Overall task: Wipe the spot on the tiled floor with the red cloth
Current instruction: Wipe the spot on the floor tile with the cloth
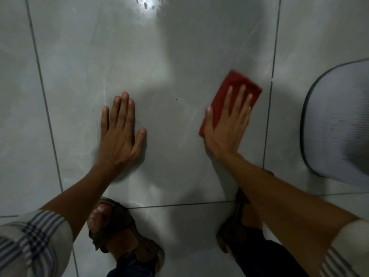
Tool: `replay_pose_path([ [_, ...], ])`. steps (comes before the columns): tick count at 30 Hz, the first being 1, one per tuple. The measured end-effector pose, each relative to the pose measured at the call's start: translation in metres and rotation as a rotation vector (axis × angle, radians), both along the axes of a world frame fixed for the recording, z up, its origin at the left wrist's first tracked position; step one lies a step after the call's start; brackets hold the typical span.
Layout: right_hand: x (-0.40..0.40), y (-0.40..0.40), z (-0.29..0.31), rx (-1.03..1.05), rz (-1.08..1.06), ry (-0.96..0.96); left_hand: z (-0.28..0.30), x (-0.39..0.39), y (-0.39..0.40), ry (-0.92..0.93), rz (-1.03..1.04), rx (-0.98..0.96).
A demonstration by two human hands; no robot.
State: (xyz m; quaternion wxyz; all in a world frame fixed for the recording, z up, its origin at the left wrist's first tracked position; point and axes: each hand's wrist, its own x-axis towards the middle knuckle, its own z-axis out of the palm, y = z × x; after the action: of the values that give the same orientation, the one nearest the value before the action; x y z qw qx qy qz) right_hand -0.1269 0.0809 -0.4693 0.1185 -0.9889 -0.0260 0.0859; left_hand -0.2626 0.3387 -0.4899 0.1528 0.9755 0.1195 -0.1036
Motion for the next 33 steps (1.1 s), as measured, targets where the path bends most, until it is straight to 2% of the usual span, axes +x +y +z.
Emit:
replay_pose_path([
  [2,0.027,0.049,-0.010,0.032,0.094,-0.090,-0.003,-0.001,-0.004,-0.017,0.012,0.029],
  [4,0.019,0.081,-0.018,0.110,0.387,-0.145,-0.002,0.001,-0.005,-0.023,0.017,0.025],
  [6,-0.020,0.075,-0.012,0.175,0.589,-0.102,0.011,0.003,-0.005,0.009,0.012,-0.031],
  [8,-0.066,0.038,0.000,0.167,0.684,-0.011,0.028,0.006,0.000,0.094,0.016,-0.100],
  [11,-0.105,-0.032,0.030,0.082,0.633,0.144,0.058,0.012,0.010,0.258,-0.011,-0.186],
  [13,-0.095,-0.040,0.039,0.059,0.554,0.177,0.067,0.016,0.016,0.315,-0.041,-0.193],
  [16,-0.047,0.017,0.028,0.099,0.341,0.079,0.060,0.013,0.017,0.305,-0.067,-0.172],
  [18,-0.013,0.062,0.012,0.103,0.279,0.016,0.050,0.005,0.012,0.261,-0.051,-0.147],
  [20,-0.011,0.073,0.002,0.078,0.370,-0.015,0.043,0.001,0.005,0.230,-0.043,-0.134],
  [21,-0.022,0.064,0.000,0.086,0.493,-0.025,0.042,0.000,0.002,0.220,-0.033,-0.132],
  [23,-0.054,0.020,0.007,0.134,0.754,0.031,0.049,0.003,-0.001,0.225,-0.013,-0.138],
  [25,-0.093,-0.030,0.024,0.156,0.800,0.144,0.062,0.005,0.001,0.261,-0.001,-0.173],
  [28,-0.129,-0.067,0.052,0.343,0.413,0.371,0.083,0.007,0.003,0.364,-0.022,-0.235],
  [30,-0.134,-0.061,0.082,0.634,-0.088,0.588,0.102,0.004,0.006,0.430,-0.016,-0.278],
  [32,-0.114,-0.053,0.108,0.936,-0.745,0.848,0.123,-0.003,0.008,0.466,0.002,-0.294],
  [33,-0.105,-0.052,0.118,1.054,-1.004,0.975,0.134,-0.006,0.008,0.477,0.018,-0.301],
])
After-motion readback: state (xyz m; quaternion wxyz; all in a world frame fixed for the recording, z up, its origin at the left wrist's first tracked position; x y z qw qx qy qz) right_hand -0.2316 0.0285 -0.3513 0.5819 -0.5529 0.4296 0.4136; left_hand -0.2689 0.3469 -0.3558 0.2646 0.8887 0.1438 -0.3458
